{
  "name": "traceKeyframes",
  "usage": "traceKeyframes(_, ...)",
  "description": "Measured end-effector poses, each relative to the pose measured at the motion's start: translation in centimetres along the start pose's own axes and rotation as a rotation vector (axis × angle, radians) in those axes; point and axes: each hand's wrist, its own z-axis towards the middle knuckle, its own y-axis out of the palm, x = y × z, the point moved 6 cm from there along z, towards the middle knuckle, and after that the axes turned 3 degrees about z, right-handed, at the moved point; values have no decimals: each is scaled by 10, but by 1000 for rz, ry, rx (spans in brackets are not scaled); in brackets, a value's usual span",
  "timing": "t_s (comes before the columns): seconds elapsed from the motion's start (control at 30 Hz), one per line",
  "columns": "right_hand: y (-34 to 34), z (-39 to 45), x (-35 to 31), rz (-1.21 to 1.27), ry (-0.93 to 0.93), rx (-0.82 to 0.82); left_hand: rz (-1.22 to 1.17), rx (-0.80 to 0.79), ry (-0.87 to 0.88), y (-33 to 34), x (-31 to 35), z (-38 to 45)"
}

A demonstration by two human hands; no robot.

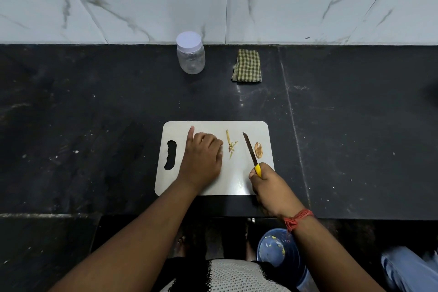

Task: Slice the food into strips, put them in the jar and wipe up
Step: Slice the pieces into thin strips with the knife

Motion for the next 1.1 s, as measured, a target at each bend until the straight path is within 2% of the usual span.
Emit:
traceKeyframes(0.17, 0, 0, -1, -1, -5, -5, -22, -29, 2, 0, 0, 3)
traceKeyframes(0.37, -3, -1, 4, -9, 2, 16, 36, -71, 108, 0, 16, 6)
traceKeyframes(0.6, -6, -2, 1, -18, -13, 23, 89, -148, -43, 10, 20, 11)
traceKeyframes(0.87, -7, -3, 1, -24, -19, 24, -7, -82, -181, 10, 13, 19)
traceKeyframes(1.0, -7, -3, 1, -23, -12, 19, -2, -131, -150, 10, 8, 29)
traceKeyframes(1.1, -7, -4, 1, -22, -16, 19, -16, -203, -61, 13, 8, 38)
